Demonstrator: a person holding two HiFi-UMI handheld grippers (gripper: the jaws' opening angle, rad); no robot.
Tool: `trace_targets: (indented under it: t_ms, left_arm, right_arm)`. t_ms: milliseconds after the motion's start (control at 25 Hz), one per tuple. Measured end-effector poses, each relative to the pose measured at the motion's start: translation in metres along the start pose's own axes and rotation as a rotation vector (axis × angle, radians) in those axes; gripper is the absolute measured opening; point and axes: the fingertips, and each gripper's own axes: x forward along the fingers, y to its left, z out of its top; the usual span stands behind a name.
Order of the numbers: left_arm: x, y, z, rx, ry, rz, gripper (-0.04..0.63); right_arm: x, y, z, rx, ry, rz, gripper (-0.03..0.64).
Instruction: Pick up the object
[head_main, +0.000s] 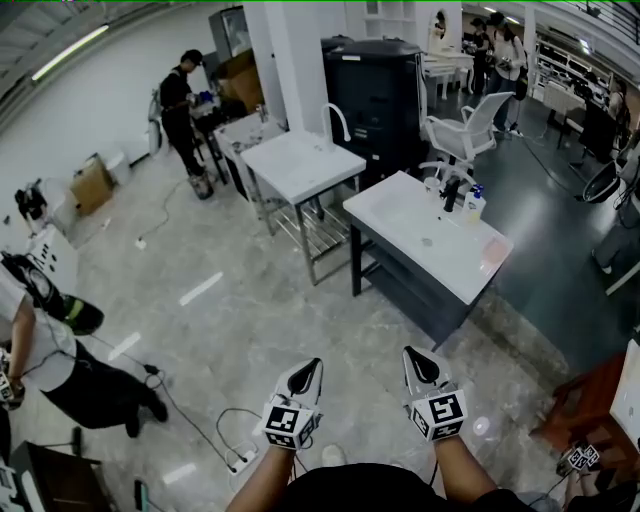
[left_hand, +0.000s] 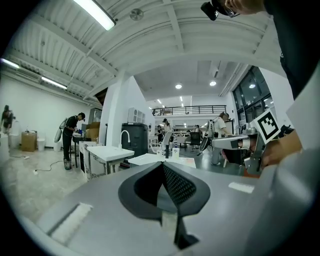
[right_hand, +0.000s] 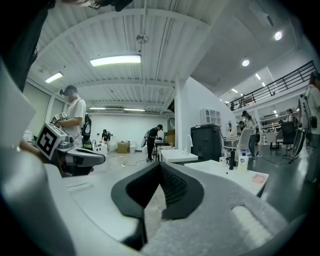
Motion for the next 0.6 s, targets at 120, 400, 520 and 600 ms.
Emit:
trace_targets:
  t_ms: [120, 400, 520, 600]
  left_arm:
    - [-0.005, 0.014, 0.003, 0.016, -0.012, -0.005, 0.017]
    - [-0.003, 0.039, 0.028, 0.06, -0.07, -0.074, 0.017]
    - [-0.002, 0.053, 0.032, 0.061, -0.089, -0.083, 0.017]
    - [0.0, 0.061, 0.032, 0.061, -0.104, -0.083, 0.017]
  right_arm:
    - [0.006, 0.01, 0.007, -0.009, -0.012, 0.004, 0.003]
    - [0.027, 0.04, 0.035, -0.056, -0.099, -0.064, 0.003]
    - [0.033, 0.048, 0.039, -0.019, -0.131, -0.082, 0.003]
    - [0.037, 0.052, 0.04, -0.012, -0.131, -0.087, 0.003]
